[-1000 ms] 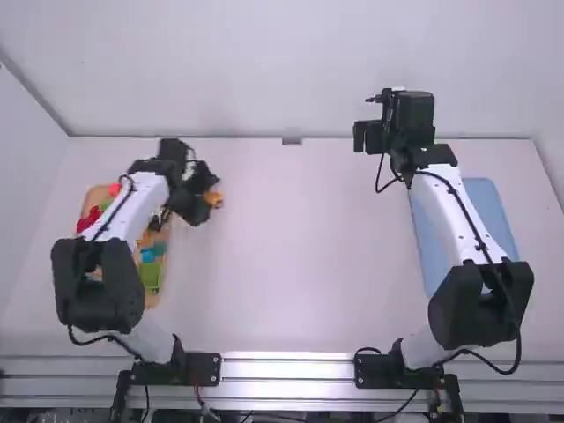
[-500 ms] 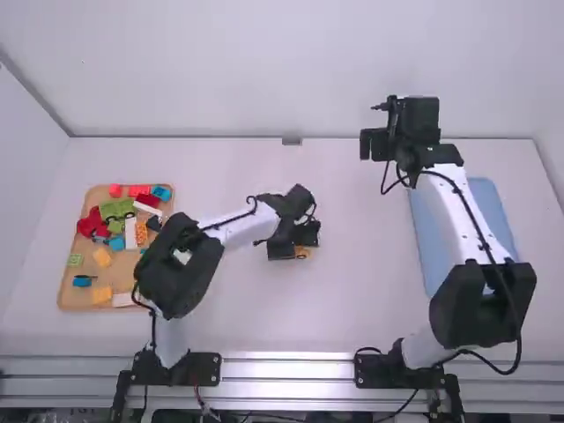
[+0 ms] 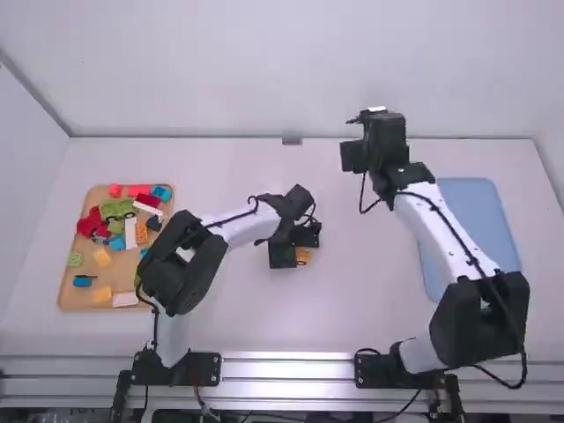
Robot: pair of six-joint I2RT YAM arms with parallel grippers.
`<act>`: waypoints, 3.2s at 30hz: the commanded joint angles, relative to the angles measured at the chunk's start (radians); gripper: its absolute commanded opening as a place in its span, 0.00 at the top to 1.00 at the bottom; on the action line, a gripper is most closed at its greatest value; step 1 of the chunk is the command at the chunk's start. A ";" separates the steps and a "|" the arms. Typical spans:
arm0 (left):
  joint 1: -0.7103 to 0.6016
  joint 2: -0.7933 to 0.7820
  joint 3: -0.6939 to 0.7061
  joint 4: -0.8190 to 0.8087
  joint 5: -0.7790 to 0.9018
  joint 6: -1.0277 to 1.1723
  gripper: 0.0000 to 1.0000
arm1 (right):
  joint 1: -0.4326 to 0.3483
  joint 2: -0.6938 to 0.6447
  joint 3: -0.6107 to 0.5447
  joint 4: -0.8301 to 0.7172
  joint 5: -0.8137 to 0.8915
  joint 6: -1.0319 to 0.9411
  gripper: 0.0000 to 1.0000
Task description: Assemble lego blocks to make yellow taxi
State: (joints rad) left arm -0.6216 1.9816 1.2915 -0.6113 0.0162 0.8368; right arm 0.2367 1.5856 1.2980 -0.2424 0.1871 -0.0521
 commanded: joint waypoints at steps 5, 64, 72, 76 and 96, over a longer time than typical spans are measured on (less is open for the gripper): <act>0.002 -0.013 0.068 -0.060 0.017 0.028 0.01 | 0.055 -0.111 -0.143 0.175 0.128 0.003 0.01; 1.402 -0.362 -0.171 -0.099 0.011 -0.937 0.04 | 0.026 -0.114 -0.174 0.341 0.050 -0.005 0.02; 1.458 -0.236 -0.174 -0.047 0.055 -0.828 0.20 | 0.026 -0.114 -0.174 0.341 0.010 -0.004 0.01; 1.453 -0.194 -0.174 -0.011 0.051 -0.827 0.32 | 0.026 -0.114 -0.174 0.344 -0.014 -0.004 0.01; 1.453 -0.074 -0.179 0.098 0.071 -0.761 0.52 | 0.029 -0.114 -0.174 0.359 -0.017 0.003 0.01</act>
State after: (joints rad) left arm 0.8349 1.8927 1.1275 -0.5133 0.0784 0.0620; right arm 0.2588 1.4883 1.1297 0.1127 0.1665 -0.0540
